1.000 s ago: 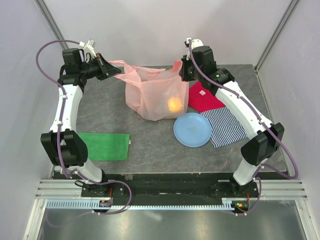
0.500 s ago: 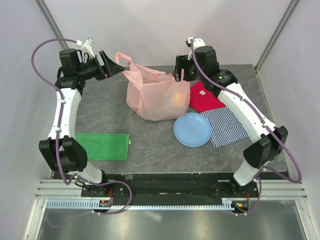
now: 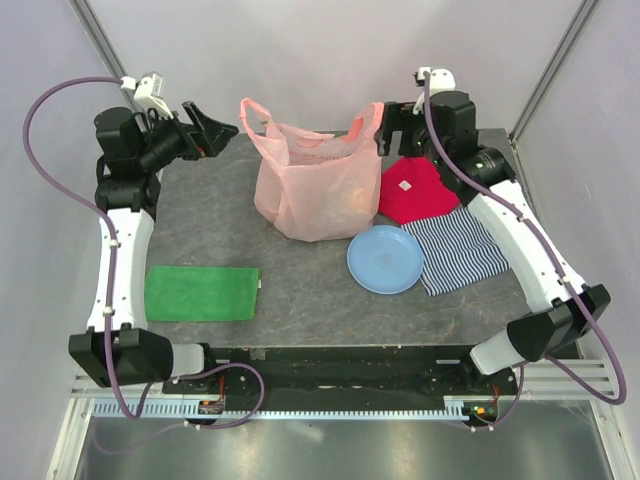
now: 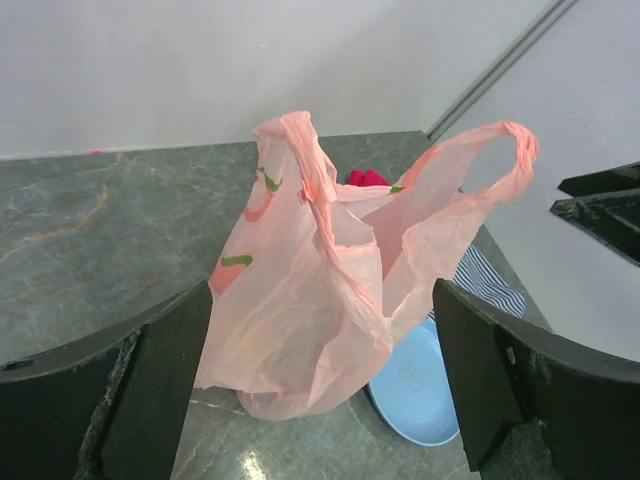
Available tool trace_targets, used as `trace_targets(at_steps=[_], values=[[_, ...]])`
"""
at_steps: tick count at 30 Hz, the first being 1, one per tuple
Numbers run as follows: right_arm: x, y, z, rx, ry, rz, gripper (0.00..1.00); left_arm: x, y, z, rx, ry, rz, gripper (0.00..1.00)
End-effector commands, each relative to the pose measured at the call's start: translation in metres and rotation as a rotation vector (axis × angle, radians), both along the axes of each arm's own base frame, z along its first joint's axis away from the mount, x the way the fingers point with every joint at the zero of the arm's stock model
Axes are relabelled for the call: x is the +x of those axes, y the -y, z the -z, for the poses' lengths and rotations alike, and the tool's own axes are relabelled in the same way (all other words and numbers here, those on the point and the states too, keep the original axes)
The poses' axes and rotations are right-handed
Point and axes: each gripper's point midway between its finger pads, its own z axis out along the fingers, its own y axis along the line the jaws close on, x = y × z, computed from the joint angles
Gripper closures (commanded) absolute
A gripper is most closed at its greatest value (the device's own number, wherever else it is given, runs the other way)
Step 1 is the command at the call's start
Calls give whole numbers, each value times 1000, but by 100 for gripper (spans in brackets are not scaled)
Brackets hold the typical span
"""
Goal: Place the fruits into the plastic bag
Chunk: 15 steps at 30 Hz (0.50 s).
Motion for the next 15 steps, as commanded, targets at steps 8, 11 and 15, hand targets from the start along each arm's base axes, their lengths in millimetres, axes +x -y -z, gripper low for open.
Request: trace_targets(at_steps=[8,11,15], values=[[-21,97,-4,74,39,209,2,-19,-60,21,94,-14,-380,1],[-34,117,7,74,36,257,2,-33,-66,30,97,-19,-416,1],[-57,132,18,77,44,306,2,-52,-65,39,92,-30,-426,1]])
